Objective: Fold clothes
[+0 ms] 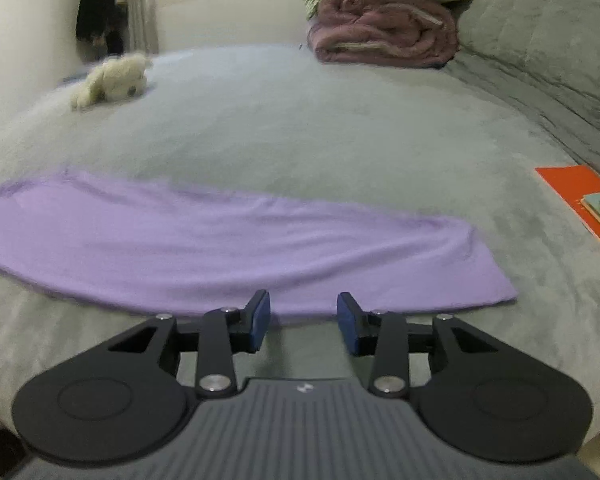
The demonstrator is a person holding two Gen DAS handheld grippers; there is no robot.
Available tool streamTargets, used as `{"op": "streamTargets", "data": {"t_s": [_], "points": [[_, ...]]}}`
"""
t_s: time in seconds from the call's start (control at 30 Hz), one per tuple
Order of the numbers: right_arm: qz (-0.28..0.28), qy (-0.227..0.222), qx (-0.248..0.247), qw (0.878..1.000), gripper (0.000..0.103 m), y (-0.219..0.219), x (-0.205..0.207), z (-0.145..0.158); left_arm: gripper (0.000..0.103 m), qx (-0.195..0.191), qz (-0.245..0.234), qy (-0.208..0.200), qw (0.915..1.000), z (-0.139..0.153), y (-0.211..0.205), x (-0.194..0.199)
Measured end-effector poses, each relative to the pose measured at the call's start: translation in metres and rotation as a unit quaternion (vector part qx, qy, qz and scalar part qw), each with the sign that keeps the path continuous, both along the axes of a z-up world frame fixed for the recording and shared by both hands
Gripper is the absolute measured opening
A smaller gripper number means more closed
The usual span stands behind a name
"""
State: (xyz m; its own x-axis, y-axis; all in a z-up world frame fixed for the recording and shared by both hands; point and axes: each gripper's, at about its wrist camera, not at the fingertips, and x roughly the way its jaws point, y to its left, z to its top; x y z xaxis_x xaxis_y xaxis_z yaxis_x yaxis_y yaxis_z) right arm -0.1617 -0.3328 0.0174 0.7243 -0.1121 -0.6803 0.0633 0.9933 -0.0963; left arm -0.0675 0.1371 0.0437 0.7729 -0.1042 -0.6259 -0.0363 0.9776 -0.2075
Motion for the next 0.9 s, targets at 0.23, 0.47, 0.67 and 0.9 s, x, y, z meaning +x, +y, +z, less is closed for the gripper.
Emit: {"op": "streamTargets", "data": {"t_s": [0.23,0.47,0.67,0.9], "points": [[-0.057,-0.015,0.057,0.997,0.044,-0.023,-0.012,0.001,0.063,0.053,0.003,0.035,0.9980,-0.015,-0.004,0.011],[-0.188,-0.043,0.181,0.964,0.046,-0.080,-0.032,0.007,0.064,0.034,-0.008,-0.003,0.9994,0.000,-0.014,0.003],[-0.274,-0.066,0.303,0.910,0.049,-0.127,-0.049,0.010,0.064,0.048,-0.034,-0.007,0.9983,0.001,-0.035,0.006],[-0.274,-0.032,0.346,0.897,0.054,-0.147,-0.023,0.007,0.064,0.057,-0.053,-0.009,0.9969,0.000,-0.047,0.007]]}}
